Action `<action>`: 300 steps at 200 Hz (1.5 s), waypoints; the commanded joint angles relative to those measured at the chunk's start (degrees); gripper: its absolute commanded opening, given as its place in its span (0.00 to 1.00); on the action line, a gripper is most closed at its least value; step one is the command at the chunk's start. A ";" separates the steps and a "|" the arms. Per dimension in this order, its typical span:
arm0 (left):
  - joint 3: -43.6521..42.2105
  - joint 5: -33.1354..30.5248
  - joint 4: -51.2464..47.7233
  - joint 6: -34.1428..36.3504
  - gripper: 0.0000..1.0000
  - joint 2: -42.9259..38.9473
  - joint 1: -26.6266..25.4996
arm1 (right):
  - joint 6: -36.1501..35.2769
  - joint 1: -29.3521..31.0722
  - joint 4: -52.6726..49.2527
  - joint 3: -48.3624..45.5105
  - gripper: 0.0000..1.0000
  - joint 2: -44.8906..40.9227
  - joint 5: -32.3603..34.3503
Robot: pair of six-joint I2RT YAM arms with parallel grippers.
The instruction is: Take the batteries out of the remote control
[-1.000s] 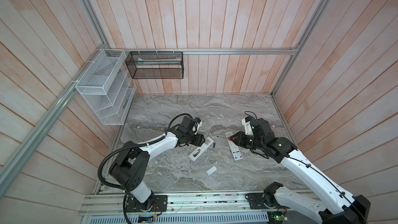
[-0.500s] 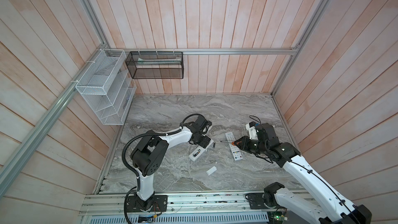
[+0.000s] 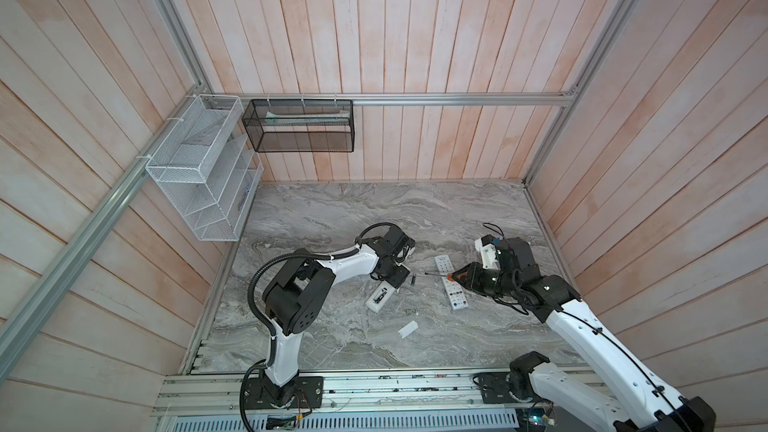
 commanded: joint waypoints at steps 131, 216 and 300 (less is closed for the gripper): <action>-15.61 49.15 27.25 -26.79 0.40 -13.21 15.93 | -0.08 -0.71 2.08 0.49 0.00 -0.42 -1.54; -23.75 55.33 52.92 -43.62 0.40 -7.83 16.12 | 0.58 -0.59 2.52 0.48 0.00 -0.71 -1.63; -25.54 57.19 68.89 -52.69 0.41 -1.37 15.25 | 1.37 -0.44 2.75 0.14 0.00 -0.96 -1.54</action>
